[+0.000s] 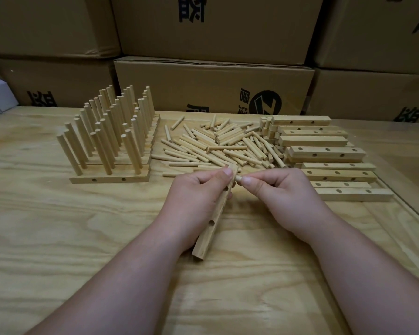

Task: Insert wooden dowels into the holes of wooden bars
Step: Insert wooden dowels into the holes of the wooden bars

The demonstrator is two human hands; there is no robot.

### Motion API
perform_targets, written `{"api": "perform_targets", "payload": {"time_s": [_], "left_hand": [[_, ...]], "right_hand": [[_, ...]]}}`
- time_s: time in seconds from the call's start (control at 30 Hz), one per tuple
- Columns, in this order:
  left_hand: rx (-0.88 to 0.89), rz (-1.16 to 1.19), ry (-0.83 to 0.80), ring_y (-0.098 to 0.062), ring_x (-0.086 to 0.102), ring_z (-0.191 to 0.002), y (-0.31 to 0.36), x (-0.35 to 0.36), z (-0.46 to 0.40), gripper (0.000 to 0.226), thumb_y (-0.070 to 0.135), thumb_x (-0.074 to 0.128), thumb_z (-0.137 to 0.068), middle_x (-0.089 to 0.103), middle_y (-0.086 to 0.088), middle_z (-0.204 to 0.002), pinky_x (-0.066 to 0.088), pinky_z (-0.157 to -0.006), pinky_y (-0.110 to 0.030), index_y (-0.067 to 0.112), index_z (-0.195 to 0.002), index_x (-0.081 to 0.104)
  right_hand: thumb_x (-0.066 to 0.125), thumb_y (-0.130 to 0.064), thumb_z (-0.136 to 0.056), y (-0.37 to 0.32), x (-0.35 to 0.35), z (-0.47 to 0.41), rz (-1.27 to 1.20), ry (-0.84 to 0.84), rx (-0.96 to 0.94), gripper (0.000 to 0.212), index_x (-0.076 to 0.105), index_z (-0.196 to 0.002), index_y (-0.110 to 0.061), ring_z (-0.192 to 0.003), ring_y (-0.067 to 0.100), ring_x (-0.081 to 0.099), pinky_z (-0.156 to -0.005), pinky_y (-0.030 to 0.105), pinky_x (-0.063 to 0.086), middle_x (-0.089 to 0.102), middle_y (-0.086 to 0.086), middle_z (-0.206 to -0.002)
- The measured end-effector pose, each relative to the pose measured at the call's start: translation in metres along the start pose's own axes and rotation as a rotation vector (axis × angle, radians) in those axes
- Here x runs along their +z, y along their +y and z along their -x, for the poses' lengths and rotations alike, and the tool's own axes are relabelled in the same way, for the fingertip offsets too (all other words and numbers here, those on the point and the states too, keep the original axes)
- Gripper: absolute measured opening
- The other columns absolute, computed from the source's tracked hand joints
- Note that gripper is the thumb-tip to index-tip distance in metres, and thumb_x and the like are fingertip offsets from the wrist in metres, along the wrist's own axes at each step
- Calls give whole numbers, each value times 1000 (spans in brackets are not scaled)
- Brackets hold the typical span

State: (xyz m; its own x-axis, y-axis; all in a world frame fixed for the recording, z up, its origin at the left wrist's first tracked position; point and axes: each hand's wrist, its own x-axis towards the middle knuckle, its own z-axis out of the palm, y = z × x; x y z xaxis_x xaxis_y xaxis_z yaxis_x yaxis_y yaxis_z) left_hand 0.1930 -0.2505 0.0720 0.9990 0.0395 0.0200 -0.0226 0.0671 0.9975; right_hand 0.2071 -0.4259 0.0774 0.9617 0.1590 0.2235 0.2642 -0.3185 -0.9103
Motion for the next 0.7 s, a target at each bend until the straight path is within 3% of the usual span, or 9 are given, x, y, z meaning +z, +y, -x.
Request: {"api": "perform_targets", "payload": {"time_s": [0.1,0.2,0.3,0.37,0.47,0.53,0.6,0.63,0.7], "left_hand": [[10,-9,-15,2,73,-82,0,0,0,18,38,73,-92,77,18,-100,51,-62,-11,24,-99,82],[22,-14,-72,1,69,-74,1,4,1,17,37,68,-95,77,14,-89,50,-63,-10,41,-110,76],[9,26,-69,-1,63,-67,1,8,0,23,32,63,-99,71,8,-75,50,-60,-12,48,-113,70],[-4,38,-17,-2,65,-66,1,7,-2,19,33,62,-100,73,6,-75,51,-58,-13,49,-107,68],[-38,88,75,-4,67,-64,1,3,-6,12,37,58,-101,76,4,-78,51,-57,-19,45,-104,67],[-73,197,141,-7,65,-61,1,1,-8,16,37,55,-103,75,2,-76,51,-55,-23,34,-109,69],[-112,355,203,-9,60,-55,1,0,-11,21,34,52,-104,72,0,-71,49,-48,-24,24,-103,71],[-129,417,221,-10,59,-53,1,-1,-12,24,33,52,-105,70,-1,-69,48,-46,-24,18,-102,70],[-143,483,230,-11,57,-51,1,-2,-15,28,33,51,-105,68,-2,-68,47,-45,-24,10,-107,69]], "right_hand": [[73,-30,-89,3,-2,-2,-28,8,28,8,81,-90,-31,-77,-11,66,-71,12,45,73,-23,-76],[71,-27,-91,2,0,-4,-101,70,44,6,77,-92,-25,-50,-3,52,-51,10,38,59,-16,-57],[60,-26,-93,-6,-3,-10,-346,115,109,10,63,-101,-22,-48,13,42,-40,22,32,60,3,-63],[50,-38,-90,-12,-4,-12,-569,85,121,28,54,-107,-17,-49,17,44,-37,23,29,66,12,-71],[31,-63,-94,-11,-3,-11,-752,73,96,58,51,-118,-14,-58,22,54,-43,26,36,71,19,-88],[26,-64,-94,-6,2,-10,-511,132,71,60,57,-119,-19,-76,20,62,-54,32,45,73,8,-99],[37,-56,-96,2,9,-9,-17,160,-11,43,60,-123,-32,-102,6,61,-80,29,47,68,-13,-116],[44,-52,-98,6,12,-9,216,113,-50,38,57,-131,-39,-117,0,53,-94,29,43,60,-22,-129],[48,-49,-98,11,20,-11,591,-73,-78,52,37,-148,-43,-142,0,28,-114,32,25,35,-25,-154]]}}
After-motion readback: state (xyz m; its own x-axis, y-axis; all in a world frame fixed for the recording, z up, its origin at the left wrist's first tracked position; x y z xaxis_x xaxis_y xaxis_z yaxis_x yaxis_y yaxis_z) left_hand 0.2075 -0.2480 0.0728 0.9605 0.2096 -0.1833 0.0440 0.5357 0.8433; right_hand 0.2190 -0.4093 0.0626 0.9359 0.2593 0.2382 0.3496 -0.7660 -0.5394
